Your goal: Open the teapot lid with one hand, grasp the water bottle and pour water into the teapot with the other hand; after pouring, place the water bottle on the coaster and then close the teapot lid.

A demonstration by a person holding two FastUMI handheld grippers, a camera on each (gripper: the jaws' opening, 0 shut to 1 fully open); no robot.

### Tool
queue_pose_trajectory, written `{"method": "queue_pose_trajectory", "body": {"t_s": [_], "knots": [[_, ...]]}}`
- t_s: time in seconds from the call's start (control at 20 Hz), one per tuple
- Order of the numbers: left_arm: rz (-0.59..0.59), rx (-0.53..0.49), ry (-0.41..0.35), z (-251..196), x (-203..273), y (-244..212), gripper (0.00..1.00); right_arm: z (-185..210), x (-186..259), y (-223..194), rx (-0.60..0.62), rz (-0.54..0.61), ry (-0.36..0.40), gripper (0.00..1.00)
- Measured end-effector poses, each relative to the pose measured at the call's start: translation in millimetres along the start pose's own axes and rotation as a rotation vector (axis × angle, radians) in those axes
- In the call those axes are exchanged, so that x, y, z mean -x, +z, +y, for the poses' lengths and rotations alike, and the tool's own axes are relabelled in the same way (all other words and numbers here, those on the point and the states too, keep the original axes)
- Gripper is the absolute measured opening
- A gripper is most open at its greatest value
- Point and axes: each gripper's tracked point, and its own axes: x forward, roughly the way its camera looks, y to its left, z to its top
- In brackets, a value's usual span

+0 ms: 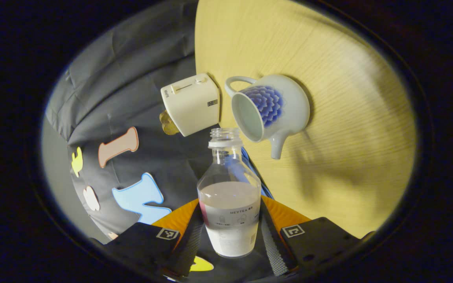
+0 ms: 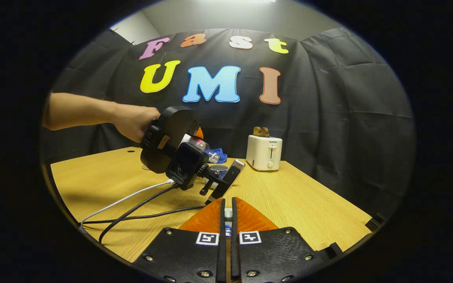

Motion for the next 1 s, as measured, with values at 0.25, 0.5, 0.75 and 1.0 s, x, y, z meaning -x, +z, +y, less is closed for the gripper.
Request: {"method": "queue_pose_trajectory", "body": {"t_s": [0.25,0.5,0.75,1.0], "knots": [[-0.042,0.251,0.008,-8.5,1.0,-11.2,0.87,-5.1,-1.0,17.0,0.001,-0.053,-0.025,0.05],[-0.071,0.663,0.075,-16.9,14.4,-41.0,0.87,0.7,-10.2,23.5,-0.05,-0.06,-0.005,0.05],[-0.062,1.037,0.116,-21.6,13.3,-62.9,0.87,20.1,-34.6,34.1,-0.068,-0.066,0.046,0.05],[-0.072,1.433,0.21,-25.7,-4.5,-74.3,0.87,45.9,-59.2,29.6,-0.132,-0.027,0.109,0.05]]}}
